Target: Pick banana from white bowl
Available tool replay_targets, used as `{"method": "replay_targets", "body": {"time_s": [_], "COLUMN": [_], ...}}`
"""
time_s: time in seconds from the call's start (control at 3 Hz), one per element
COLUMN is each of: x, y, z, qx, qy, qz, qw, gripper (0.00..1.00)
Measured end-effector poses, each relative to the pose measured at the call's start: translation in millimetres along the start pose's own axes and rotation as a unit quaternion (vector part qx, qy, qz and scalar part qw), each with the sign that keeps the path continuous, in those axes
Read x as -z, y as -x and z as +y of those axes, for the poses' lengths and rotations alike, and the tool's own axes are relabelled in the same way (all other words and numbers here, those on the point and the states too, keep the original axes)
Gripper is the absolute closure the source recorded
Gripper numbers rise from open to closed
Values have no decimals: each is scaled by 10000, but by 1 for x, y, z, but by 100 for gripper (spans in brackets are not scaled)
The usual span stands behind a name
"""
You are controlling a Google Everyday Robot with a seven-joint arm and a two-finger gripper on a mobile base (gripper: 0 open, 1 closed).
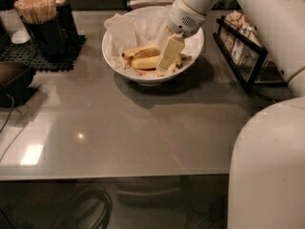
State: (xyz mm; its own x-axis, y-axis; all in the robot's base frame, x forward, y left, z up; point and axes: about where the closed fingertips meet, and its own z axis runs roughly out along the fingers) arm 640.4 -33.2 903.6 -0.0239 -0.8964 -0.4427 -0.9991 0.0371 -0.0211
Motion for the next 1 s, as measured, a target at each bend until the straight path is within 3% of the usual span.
{"method": "replay_targets", "body": {"time_s": [0.67, 1.0], "x": [-4, -16], "y": [29, 25], "z": [-25, -29], "qx": [306, 220], "qy": [-84, 62], "qz": [-15, -60], "qw": [9995, 9997], "gripper": [35, 37]}}
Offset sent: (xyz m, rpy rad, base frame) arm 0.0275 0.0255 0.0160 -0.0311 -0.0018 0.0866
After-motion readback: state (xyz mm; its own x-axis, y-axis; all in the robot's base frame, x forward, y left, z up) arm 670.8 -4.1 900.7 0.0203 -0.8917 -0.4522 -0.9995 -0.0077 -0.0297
